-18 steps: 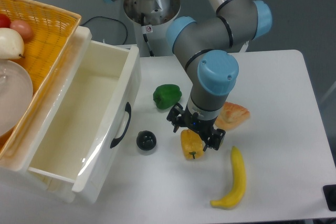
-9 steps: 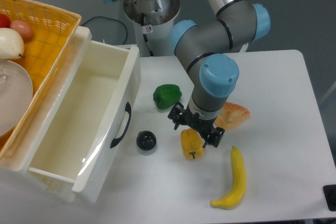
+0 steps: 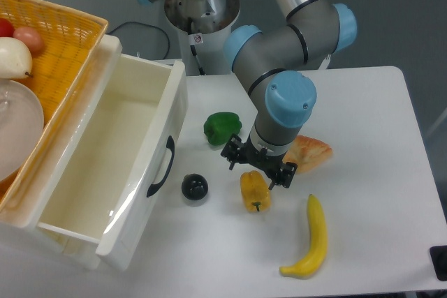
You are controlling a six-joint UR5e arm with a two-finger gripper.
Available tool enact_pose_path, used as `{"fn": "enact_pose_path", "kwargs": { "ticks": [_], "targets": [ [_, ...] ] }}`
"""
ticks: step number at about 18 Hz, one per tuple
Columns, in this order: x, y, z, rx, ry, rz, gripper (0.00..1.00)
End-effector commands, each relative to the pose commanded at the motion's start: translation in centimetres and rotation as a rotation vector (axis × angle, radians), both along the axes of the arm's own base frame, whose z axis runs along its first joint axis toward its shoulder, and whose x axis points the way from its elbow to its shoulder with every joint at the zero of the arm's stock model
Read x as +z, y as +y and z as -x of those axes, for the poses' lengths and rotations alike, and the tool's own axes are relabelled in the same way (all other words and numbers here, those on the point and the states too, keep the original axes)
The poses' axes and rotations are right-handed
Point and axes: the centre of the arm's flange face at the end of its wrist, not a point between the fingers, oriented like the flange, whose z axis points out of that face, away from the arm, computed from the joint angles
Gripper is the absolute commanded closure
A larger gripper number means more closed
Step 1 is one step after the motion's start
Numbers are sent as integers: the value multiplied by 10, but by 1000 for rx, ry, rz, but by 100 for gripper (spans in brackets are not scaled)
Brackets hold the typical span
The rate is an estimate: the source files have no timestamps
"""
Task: Pick up the yellow pepper
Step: 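Lower the gripper around the yellow bell pepper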
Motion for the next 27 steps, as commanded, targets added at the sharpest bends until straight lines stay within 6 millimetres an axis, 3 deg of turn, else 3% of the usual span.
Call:
{"fn": "enact_pose_path", "kwargs": {
  "ticks": [8, 13, 22, 27],
  "targets": [
    [-5, -2, -2, 153, -8, 13, 0],
    [-33, -6, -11, 135, 23, 108, 0],
    [-75, 4, -2, 155, -21, 110, 0],
    [-78, 4, 3, 161, -19, 108, 0]
  ]
}}
